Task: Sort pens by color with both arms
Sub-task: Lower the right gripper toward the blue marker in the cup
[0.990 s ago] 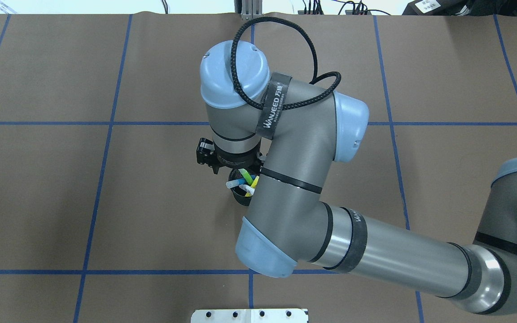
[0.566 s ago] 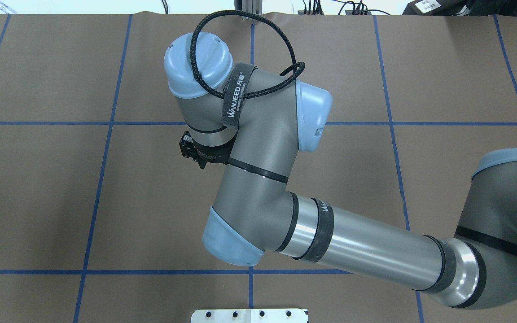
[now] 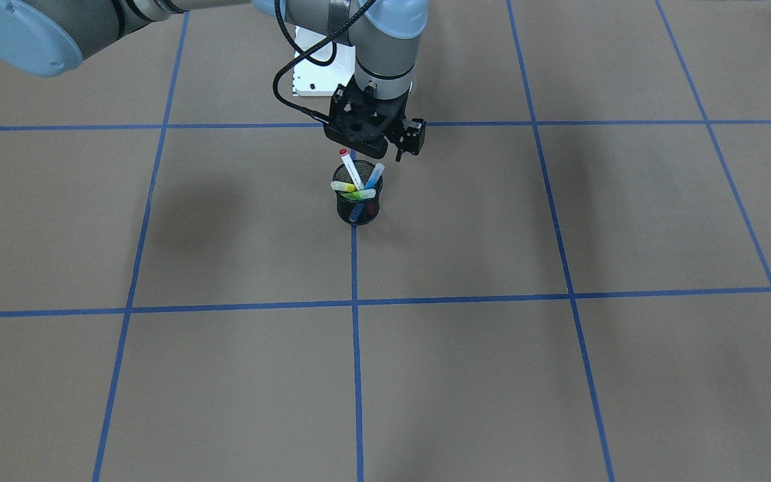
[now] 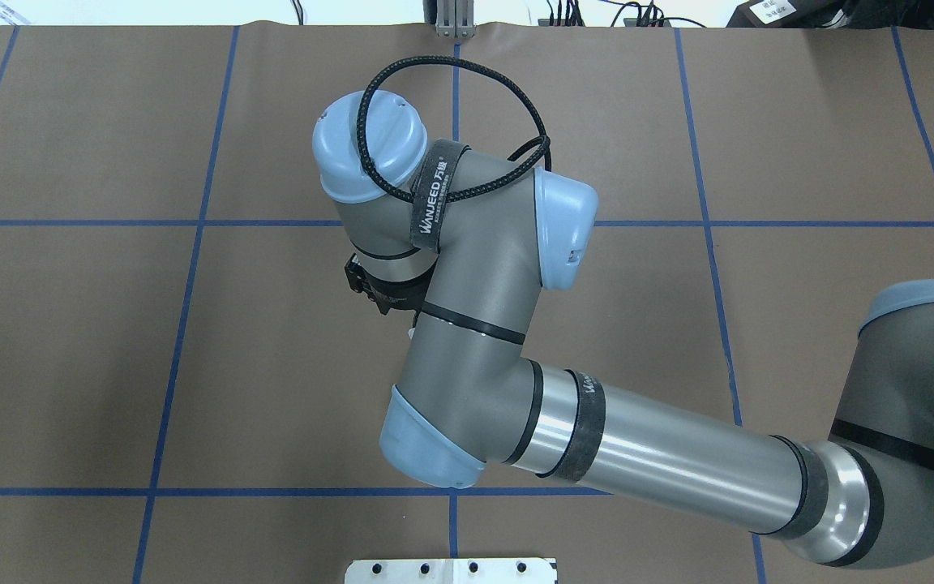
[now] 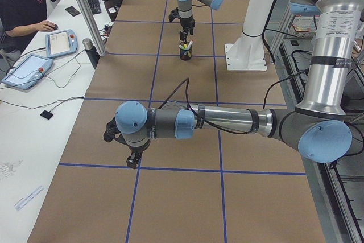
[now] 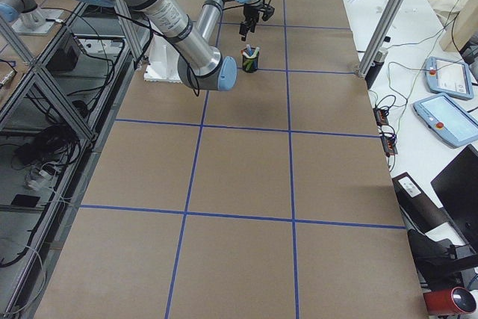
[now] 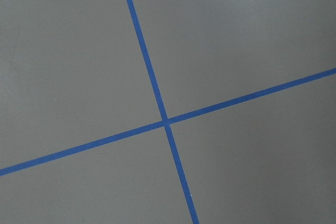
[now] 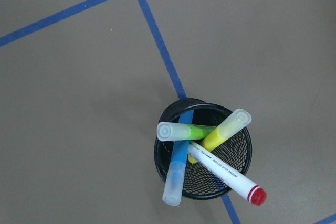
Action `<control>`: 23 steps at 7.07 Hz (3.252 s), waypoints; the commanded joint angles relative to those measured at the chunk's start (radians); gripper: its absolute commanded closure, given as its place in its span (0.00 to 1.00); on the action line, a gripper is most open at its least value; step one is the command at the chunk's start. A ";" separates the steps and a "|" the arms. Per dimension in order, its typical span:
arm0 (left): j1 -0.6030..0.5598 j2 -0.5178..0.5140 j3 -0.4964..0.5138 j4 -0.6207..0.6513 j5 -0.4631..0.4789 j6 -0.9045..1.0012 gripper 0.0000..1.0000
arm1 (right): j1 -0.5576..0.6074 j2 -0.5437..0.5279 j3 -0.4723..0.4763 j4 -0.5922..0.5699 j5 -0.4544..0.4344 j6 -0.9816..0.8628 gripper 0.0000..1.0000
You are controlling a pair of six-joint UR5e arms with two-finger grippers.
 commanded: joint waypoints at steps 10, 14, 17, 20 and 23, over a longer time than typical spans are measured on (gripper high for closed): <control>0.000 0.002 -0.040 0.000 0.012 0.003 0.01 | -0.008 -0.050 -0.042 0.182 -0.029 0.359 0.06; -0.002 0.002 -0.040 0.000 0.012 0.003 0.01 | -0.038 -0.054 -0.072 0.212 -0.048 0.392 0.18; 0.000 0.002 -0.039 0.000 0.012 0.003 0.01 | -0.039 -0.048 -0.068 0.212 -0.045 0.387 0.29; 0.000 0.002 -0.045 0.000 0.014 0.003 0.01 | -0.019 -0.063 -0.068 0.213 -0.048 0.380 0.34; 0.000 0.014 -0.054 0.000 0.014 0.003 0.01 | -0.020 -0.060 -0.066 0.215 -0.048 0.390 0.34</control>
